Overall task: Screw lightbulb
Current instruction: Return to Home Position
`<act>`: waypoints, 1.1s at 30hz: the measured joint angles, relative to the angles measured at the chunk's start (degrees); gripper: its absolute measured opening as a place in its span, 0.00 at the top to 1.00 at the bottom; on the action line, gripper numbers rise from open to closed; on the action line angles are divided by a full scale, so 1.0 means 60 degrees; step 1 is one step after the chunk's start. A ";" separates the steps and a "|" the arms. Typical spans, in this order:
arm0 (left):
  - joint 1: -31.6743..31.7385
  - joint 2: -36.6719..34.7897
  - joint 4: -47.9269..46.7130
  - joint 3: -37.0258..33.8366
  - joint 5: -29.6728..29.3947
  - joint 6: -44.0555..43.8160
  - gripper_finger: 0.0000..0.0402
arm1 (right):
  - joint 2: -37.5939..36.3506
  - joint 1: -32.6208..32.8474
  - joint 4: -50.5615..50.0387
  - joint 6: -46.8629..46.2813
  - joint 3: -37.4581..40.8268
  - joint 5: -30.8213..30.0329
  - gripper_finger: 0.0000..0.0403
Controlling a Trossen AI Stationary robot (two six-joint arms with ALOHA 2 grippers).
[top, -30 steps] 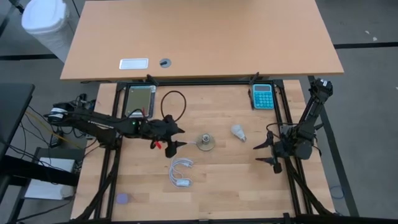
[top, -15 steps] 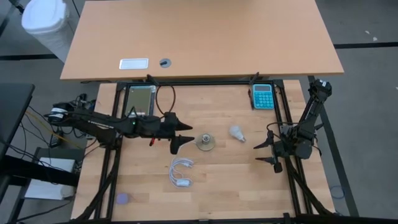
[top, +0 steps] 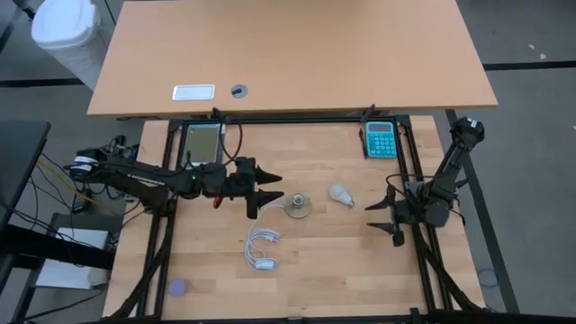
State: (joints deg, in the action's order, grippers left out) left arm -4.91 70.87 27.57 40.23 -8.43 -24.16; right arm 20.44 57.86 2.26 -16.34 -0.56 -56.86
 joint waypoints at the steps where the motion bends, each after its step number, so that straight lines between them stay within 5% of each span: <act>1: 0.0000 0.0000 -0.0010 0.0000 0.0004 0.0000 0.29 | -0.0033 -0.0172 0.0000 0.0000 0.0000 0.0000 0.43; 12: -0.0004 -0.0855 0.0031 -0.0176 0.0013 0.0009 0.29 | -0.0631 -0.2653 0.0000 0.0000 0.0000 -0.0007 0.43; 33: -0.0004 -0.3645 0.0212 -0.3844 0.0015 0.0011 0.29 | -0.3260 -0.8186 0.0004 0.0000 0.0000 -0.0011 0.43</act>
State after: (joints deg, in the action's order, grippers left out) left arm -4.93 49.00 28.84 17.16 -8.34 -24.10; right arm 0.88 8.75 2.28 -16.34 -0.56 -56.93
